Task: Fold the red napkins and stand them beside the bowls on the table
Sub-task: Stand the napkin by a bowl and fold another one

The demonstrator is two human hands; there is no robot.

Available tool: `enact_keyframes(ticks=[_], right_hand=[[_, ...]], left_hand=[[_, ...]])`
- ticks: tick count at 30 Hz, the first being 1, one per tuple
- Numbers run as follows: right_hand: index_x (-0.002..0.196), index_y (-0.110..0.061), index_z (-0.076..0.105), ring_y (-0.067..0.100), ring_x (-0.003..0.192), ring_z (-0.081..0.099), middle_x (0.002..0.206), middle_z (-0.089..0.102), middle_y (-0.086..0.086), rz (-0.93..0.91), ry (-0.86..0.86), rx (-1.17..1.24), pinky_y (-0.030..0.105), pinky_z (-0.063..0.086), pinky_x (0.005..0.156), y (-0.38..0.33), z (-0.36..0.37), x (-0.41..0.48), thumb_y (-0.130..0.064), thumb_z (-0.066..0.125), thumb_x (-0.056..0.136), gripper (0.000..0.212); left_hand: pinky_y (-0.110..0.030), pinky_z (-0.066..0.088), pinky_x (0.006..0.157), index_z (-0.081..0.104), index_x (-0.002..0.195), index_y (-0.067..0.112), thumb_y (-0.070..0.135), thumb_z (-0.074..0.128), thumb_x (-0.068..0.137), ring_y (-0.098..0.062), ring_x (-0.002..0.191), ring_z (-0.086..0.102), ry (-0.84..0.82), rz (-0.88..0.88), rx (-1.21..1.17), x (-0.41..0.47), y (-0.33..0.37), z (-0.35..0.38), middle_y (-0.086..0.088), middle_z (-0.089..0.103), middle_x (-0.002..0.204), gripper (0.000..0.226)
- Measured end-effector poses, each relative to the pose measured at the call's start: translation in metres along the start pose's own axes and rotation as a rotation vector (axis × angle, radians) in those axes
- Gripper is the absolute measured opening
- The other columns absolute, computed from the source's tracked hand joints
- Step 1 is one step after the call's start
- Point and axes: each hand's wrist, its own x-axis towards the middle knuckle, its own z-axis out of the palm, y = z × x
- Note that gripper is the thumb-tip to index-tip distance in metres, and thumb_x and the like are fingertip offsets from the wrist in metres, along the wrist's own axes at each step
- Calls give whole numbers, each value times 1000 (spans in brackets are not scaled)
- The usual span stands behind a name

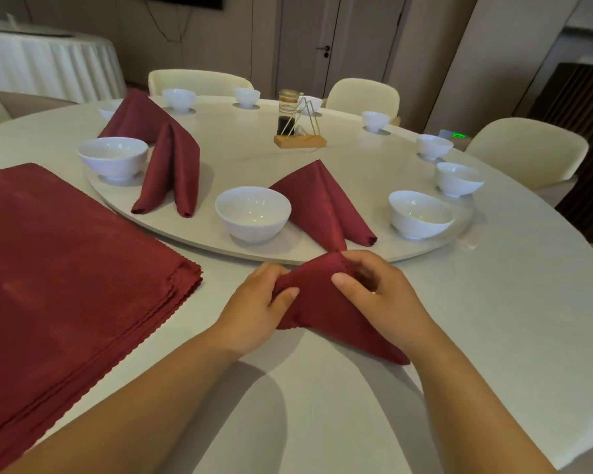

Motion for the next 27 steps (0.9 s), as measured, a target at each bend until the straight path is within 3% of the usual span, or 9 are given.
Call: enact_keyframes(ticks=[2, 6, 11, 13, 15, 18, 21, 25, 27], right_hand=[[94, -46, 50, -11, 89, 57, 88, 60, -33, -24, 69, -39, 5, 42, 78, 7, 4, 5, -25, 70, 78, 34], [97, -42, 45, -7, 98, 55, 101, 60, -27, -64, 227, -9, 6, 41, 83, 25, 16, 4, -30, 63, 70, 35], [88, -33, 45, -10, 90, 56, 96, 57, -35, -52, 251, 64, 5, 41, 77, 39, 16, 0, -25, 64, 70, 27], [88, -31, 47, -7, 89, 57, 96, 58, -31, -60, 252, 89, 6, 42, 76, 40, 15, -1, -34, 64, 67, 27], [88, -31, 50, -5, 89, 57, 97, 59, -27, -79, 259, 104, 6, 42, 77, 41, 15, -1, -45, 58, 65, 28], [87, -31, 51, -6, 89, 57, 95, 60, -28, -87, 265, 112, 5, 40, 77, 41, 14, 1, -47, 54, 65, 27], [86, -30, 52, -6, 88, 57, 94, 61, -27, -86, 256, 124, 4, 40, 76, 41, 14, 1, -46, 54, 66, 25], [85, -29, 54, -6, 86, 57, 93, 62, -23, -82, 250, 139, 5, 40, 75, 42, 13, 2, -44, 54, 68, 22], [85, -29, 54, -5, 86, 58, 93, 62, -23, -76, 252, 151, 5, 41, 76, 43, 13, 2, -44, 54, 67, 23]], left_hand=[[-21, 34, 77, 53, 101, 14, 19, 50, 93, -16, 93, 49, 47, 17, 18, 7, 0, 6, 4, 48, 94, 10], [-25, 38, 84, 54, 113, 11, 31, 50, 90, -19, 99, 52, 66, 81, 111, 9, -8, 19, -2, 57, 105, 31], [-20, 33, 81, 53, 118, 20, 59, 33, 73, -10, 92, 50, 42, 149, 113, 9, -16, 21, 12, 53, 100, 62], [-19, 34, 87, 48, 116, 36, 58, 32, 76, -6, 98, 50, 57, 186, 38, 7, -19, 20, 21, 51, 103, 48], [-11, 27, 96, 36, 115, 47, 56, 29, 80, 3, 105, 45, 100, 180, -8, 6, -22, 18, 30, 44, 112, 36], [0, 12, 99, 36, 121, 38, 54, 25, 84, 12, 113, 30, 199, 147, -12, 10, -29, 11, 28, 35, 122, 42], [-10, 6, 106, 28, 129, 33, 64, 16, 82, 7, 126, 23, 172, 99, 85, 17, -38, 3, 18, 30, 133, 58], [0, -17, 97, 19, 140, 31, 85, -13, 59, 9, 128, 2, -5, 9, 295, 22, -50, -6, 21, 12, 140, 102], [-3, -20, 96, 18, 144, 29, 84, -18, 55, 11, 125, -5, -49, -21, 412, 24, -47, -7, 22, 10, 143, 111]])
